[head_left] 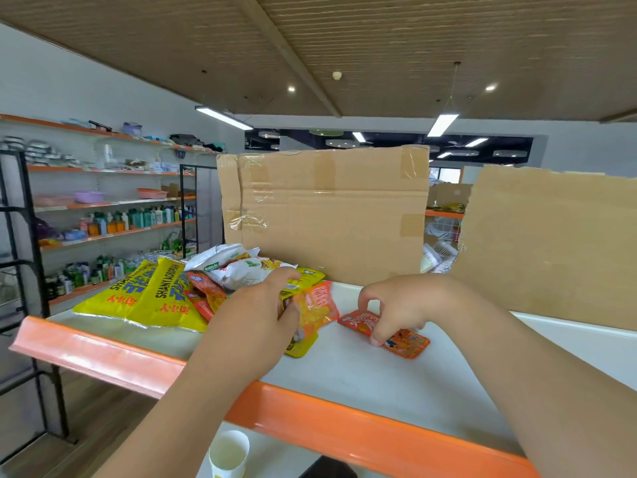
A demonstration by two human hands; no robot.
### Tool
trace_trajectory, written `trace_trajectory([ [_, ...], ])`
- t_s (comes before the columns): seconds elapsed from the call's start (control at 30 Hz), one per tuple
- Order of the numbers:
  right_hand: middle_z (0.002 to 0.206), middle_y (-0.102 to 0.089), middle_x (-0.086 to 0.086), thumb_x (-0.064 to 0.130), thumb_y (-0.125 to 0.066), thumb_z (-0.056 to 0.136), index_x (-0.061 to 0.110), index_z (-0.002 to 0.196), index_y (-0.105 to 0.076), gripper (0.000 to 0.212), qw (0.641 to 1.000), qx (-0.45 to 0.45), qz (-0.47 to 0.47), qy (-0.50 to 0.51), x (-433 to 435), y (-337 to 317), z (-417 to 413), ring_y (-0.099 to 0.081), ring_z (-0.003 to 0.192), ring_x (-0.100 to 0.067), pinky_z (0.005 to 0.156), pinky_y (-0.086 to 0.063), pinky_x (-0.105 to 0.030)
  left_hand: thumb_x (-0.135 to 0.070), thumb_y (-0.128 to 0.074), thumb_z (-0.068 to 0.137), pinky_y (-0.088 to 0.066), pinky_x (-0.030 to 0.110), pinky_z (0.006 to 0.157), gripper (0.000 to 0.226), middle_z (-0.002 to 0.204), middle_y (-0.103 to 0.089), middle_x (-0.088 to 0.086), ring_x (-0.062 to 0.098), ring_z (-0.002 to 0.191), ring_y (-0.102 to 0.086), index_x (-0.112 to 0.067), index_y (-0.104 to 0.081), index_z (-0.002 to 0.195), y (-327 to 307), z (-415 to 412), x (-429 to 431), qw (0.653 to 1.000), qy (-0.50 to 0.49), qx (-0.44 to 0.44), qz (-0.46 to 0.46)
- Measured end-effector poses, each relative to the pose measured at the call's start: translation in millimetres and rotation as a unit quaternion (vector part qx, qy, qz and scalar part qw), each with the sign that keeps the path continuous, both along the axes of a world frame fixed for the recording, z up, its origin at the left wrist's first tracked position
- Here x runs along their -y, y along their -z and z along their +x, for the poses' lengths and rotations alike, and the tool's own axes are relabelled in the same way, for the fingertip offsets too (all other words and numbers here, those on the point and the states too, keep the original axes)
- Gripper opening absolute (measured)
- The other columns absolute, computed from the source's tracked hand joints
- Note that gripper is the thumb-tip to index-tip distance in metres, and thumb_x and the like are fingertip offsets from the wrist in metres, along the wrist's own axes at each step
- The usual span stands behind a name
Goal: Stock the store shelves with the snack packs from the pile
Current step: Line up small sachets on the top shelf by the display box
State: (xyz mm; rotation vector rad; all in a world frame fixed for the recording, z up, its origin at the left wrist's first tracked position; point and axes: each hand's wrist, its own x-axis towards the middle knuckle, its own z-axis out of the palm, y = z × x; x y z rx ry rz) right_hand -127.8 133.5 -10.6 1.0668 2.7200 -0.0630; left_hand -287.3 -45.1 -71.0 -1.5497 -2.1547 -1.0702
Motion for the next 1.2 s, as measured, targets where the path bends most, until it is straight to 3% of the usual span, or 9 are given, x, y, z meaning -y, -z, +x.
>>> trace_trajectory([
  [0.07,0.087,-0.049,0.013,0.049,-0.079,0.076,0.039,0.135,-0.047,0.068,1.000,-0.003,-0.003,0.000,1,-1,0,-0.058,0.070,-0.018,0.062,-0.051,-0.028,-0.034,-0.058,0.094,-0.054,0.038,0.072,0.046,0.072,-0.066,-0.011,0.010,0.075,-0.062,-0.041,-0.046,0.138,0,0,0,1.000,-0.011,0.005,-0.006],
  [0.2,0.095,-0.053,0.010,0.051,-0.077,0.076,0.040,0.137,-0.046,0.068,1.000,0.009,0.008,-0.003,2,-2,0,-0.065,0.084,-0.023,0.073,-0.056,-0.034,-0.057,-0.057,0.088,-0.051,0.034,0.088,0.054,0.115,-0.064,-0.011,0.017,0.108,-0.059,-0.039,-0.050,0.139,6,0,-3,0.996,-0.051,-0.068,-0.017],
  [0.3,0.111,-0.057,0.006,0.053,-0.076,0.077,0.040,0.137,-0.046,0.068,1.000,0.008,0.007,-0.002,0,-1,1,-0.064,0.093,-0.021,0.080,-0.058,-0.036,-0.078,-0.046,0.078,-0.046,0.037,0.099,0.067,0.132,-0.060,-0.013,0.018,0.123,-0.051,-0.047,-0.048,0.138,8,4,-9,0.989,-0.023,-0.085,-0.119],
  [0.4,0.107,-0.057,0.007,0.056,-0.077,0.075,0.039,0.134,-0.048,0.067,1.000,0.005,0.004,-0.002,-2,-1,1,-0.065,0.094,-0.021,0.078,-0.057,-0.035,-0.081,-0.041,0.079,-0.044,0.039,0.095,0.061,0.119,-0.065,-0.012,0.020,0.118,-0.052,-0.049,-0.050,0.130,7,6,-14,0.970,-0.040,-0.113,-0.210],
  [0.5,0.112,-0.059,0.007,0.054,-0.077,0.076,0.037,0.131,-0.050,0.063,1.000,0.011,0.012,-0.005,-1,0,-1,-0.063,0.084,-0.018,0.077,-0.057,-0.035,-0.063,-0.053,0.081,-0.042,0.033,0.085,0.035,0.090,-0.062,-0.015,0.016,0.106,-0.055,-0.038,-0.060,0.104,5,5,-11,0.979,-0.024,-0.110,-0.171],
  [0.57,0.115,-0.060,0.006,0.052,-0.077,0.076,0.038,0.129,-0.051,0.061,1.000,0.019,0.018,-0.005,-1,-1,-1,-0.063,0.080,-0.018,0.076,-0.056,-0.034,-0.063,-0.054,0.076,-0.040,0.031,0.080,0.036,0.080,-0.058,-0.016,0.013,0.100,-0.055,-0.032,-0.062,0.092,4,7,-10,0.984,-0.009,-0.104,-0.147],
  [0.77,0.114,-0.060,0.006,0.048,-0.079,0.074,0.039,0.128,-0.052,0.060,1.000,0.025,0.006,0.011,-3,-3,2,-0.067,0.093,-0.023,0.080,-0.061,-0.037,-0.087,-0.046,0.075,-0.044,0.039,0.093,0.067,0.117,-0.065,-0.008,0.022,0.115,-0.055,-0.044,-0.052,0.125,-5,15,-16,0.969,-0.010,-0.111,-0.222],
  [0.97,0.113,-0.056,0.004,0.048,-0.078,0.076,0.036,0.129,-0.052,0.060,1.000,0.018,-0.003,0.020,-5,-5,2,-0.064,0.085,-0.022,0.075,-0.059,-0.036,-0.068,-0.059,0.083,-0.045,0.032,0.088,0.057,0.123,-0.061,-0.005,0.020,0.117,-0.055,-0.038,-0.054,0.130,-14,23,-50,0.970,-0.003,-0.071,-0.233],
  [1.2,0.104,-0.058,0.004,0.047,-0.078,0.078,0.035,0.126,-0.054,0.055,0.999,0.007,0.005,0.034,-9,-4,9,-0.057,0.071,-0.014,0.073,-0.058,-0.034,-0.048,-0.069,0.076,-0.043,0.029,0.073,0.043,0.091,-0.060,-0.015,0.012,0.090,-0.054,-0.041,-0.055,0.116,-9,23,-50,0.983,0.052,-0.031,-0.176],
])
